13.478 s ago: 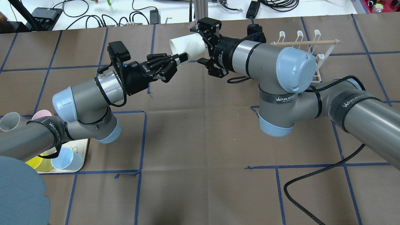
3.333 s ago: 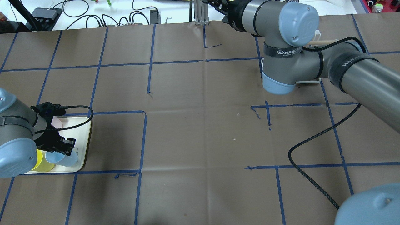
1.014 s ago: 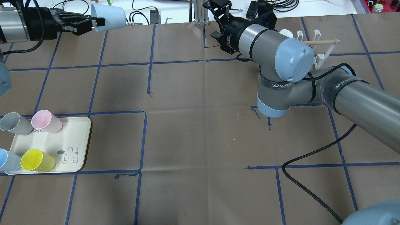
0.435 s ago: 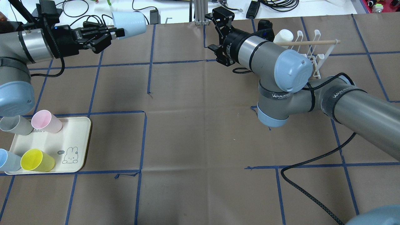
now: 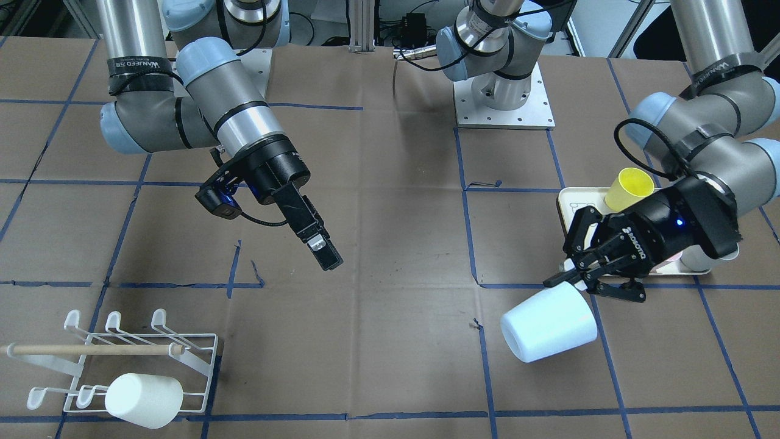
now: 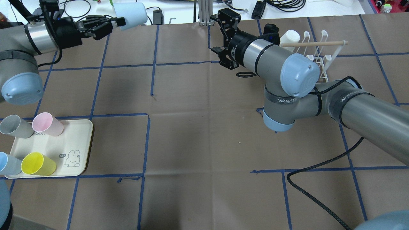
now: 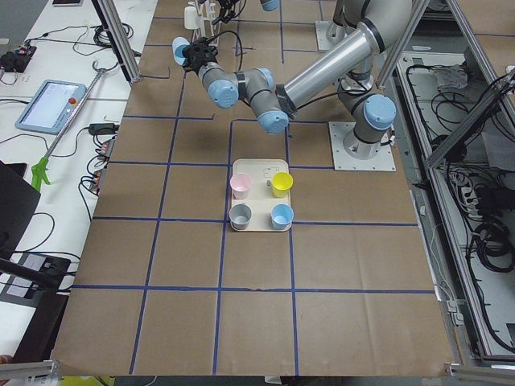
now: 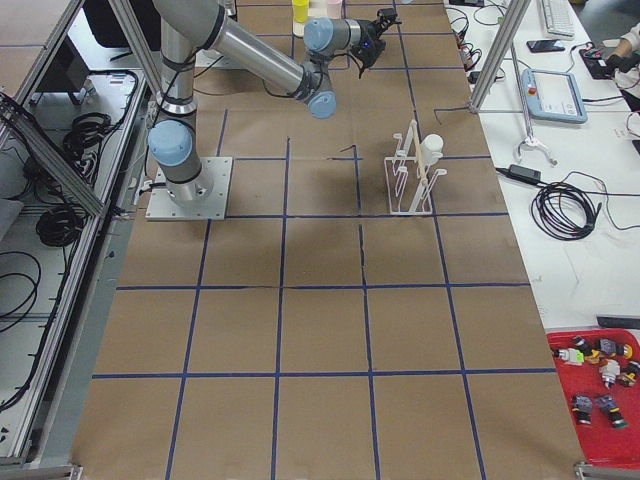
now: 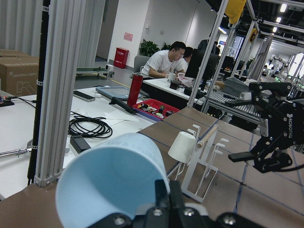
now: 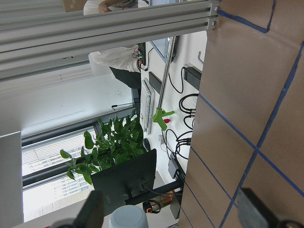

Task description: Transfer IKEA cup to right arm and place on rack

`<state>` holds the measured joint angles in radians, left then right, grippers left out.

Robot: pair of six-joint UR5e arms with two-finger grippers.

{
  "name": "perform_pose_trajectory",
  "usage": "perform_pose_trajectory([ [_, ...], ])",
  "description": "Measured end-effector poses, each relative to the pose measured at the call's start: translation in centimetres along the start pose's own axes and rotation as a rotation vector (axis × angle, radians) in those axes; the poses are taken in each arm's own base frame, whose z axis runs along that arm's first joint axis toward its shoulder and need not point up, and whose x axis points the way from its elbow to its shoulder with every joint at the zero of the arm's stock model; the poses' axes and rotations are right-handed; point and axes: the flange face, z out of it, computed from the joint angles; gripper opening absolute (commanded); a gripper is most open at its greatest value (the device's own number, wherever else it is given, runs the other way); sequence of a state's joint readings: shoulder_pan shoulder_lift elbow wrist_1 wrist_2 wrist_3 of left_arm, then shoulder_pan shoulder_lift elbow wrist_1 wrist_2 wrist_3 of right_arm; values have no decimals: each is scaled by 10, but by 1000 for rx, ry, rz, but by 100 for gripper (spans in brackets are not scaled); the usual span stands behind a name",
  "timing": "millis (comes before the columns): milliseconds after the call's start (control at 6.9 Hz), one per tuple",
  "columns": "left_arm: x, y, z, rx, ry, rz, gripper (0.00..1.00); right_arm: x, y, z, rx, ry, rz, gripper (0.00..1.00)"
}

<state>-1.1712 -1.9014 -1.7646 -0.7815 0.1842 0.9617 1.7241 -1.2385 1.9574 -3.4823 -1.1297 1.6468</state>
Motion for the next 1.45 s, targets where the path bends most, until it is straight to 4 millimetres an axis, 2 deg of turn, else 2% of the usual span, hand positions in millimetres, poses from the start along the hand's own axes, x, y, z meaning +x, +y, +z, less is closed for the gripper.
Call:
perform_pose_trajectory([
  [145, -3, -1, 8, 8, 4, -4, 0, 0, 0, 1, 1, 0, -1, 100],
  [290, 3, 10, 16, 15, 12, 23, 0, 0, -1, 1, 2, 0, -1, 100],
  [435, 16, 30, 24, 23, 19, 72, 0, 1, -1, 2, 3, 2, -1, 100],
  [725, 66, 74, 42, 56, 65, 157, 0, 2, -3, 4, 9, 6, -1, 100],
  [1014, 110, 84, 52, 76, 85, 134, 0, 2, -4, 4, 19, 5, 1, 99],
  [1449, 145, 90, 82, 65, 45, 90, 0, 0, -3, 5, 38, 5, 1, 99],
])
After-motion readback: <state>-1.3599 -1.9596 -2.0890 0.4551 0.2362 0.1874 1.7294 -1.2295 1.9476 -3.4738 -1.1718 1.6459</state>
